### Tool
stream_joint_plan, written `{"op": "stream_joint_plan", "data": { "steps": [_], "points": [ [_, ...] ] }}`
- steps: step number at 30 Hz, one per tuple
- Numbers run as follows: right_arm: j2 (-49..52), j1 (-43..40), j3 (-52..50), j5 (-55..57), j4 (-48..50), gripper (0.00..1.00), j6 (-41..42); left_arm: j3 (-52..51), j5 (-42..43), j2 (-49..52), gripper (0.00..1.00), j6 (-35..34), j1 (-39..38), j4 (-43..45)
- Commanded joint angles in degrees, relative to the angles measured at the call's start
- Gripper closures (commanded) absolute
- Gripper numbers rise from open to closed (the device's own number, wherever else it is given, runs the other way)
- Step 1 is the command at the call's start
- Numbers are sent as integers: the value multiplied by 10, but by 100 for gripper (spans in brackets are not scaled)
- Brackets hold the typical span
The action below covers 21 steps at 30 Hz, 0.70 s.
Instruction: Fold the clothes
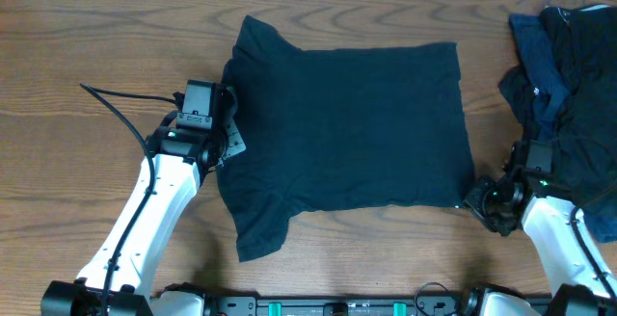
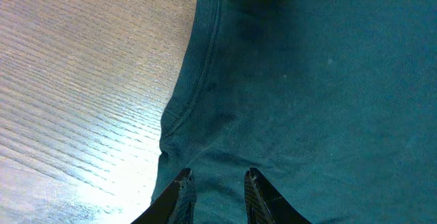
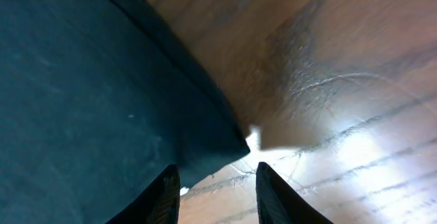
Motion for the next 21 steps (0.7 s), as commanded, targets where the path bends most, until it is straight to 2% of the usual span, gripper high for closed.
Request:
{"op": "stream_joint_plan", "data": {
  "steps": [1,6,9,15,21],
  "points": [
    [14,-5,-10,-2,10,64,-5,3,-7,0,73,2,2,-2],
    [37,-5,-10,0,36,63,-5,3,-7,0,73,2,2,-3],
    [49,-5,-10,1,43,67,-5,3,-7,0,73,2,2,-9],
    [68,-5,-10,0,53,55,-5,3,-7,0,73,2,2,-17],
    [74,-5,-10,-2,53,77,-6,3,-7,0,73,2,2,-19]
  ]
}}
